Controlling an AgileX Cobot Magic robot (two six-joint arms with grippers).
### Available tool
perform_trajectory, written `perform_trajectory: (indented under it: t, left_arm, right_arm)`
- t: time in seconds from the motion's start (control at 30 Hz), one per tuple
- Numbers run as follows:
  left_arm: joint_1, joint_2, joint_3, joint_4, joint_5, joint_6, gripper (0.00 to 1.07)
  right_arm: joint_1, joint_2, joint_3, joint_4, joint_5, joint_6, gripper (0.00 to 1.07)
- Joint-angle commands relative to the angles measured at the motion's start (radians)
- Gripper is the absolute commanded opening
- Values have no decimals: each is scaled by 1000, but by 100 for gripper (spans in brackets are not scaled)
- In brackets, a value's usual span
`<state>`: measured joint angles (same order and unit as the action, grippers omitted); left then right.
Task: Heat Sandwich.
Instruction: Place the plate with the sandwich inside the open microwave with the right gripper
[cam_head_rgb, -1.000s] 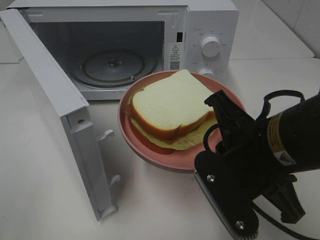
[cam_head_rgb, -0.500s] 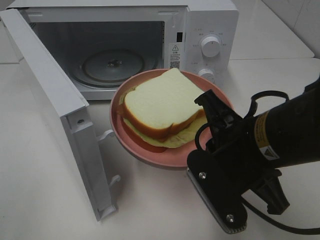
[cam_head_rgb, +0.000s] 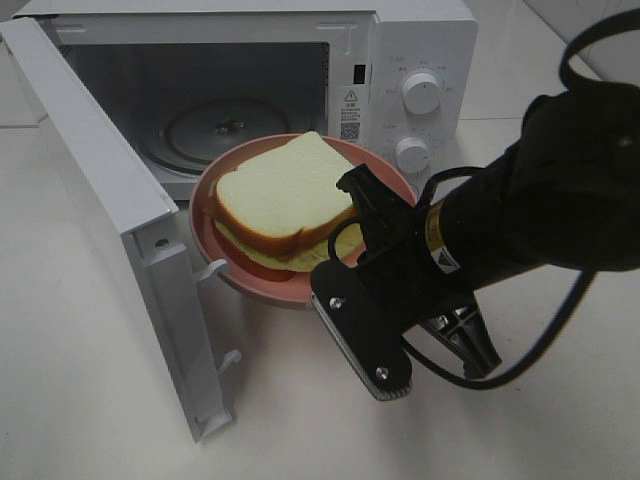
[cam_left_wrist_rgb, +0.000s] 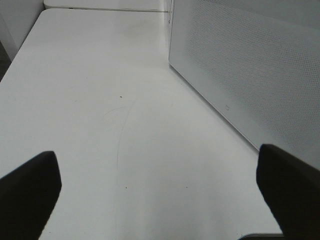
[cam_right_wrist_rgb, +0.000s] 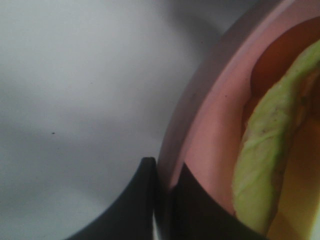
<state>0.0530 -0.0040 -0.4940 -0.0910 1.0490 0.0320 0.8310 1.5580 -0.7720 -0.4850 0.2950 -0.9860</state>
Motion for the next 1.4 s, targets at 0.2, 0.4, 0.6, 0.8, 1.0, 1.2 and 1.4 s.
perform_trajectory:
  t: [0.2,0.4,0.6,0.8,1.0,1.2,1.4]
  left_arm:
    - [0,-23,3,-3,-14,0,102]
    - [0,-23,3,-3,-14,0,102]
    - [0,-23,3,-3,-14,0,102]
    - [0,-23,3,-3,-14,0,102]
    - [0,-23,3,-3,-14,0,102]
    - [0,-23,3,-2,-14,-1,102]
    - [0,-23,3,5,-14,-2,102]
  right_arm:
    - [-34,112,-122,-20,-84,-84,0]
    - [-75,160,-166,-48,-156,-86,0]
    - [-83,204,-212,-50,-167,-93,0]
    - [-87,263,-260,-51,-187,-93,0]
    - [-87,327,-352,-55,-179,-88,0]
    - [-98,395,-427,-62,-185,-88,0]
    - [-118,448,-501,-66,-181,-73,0]
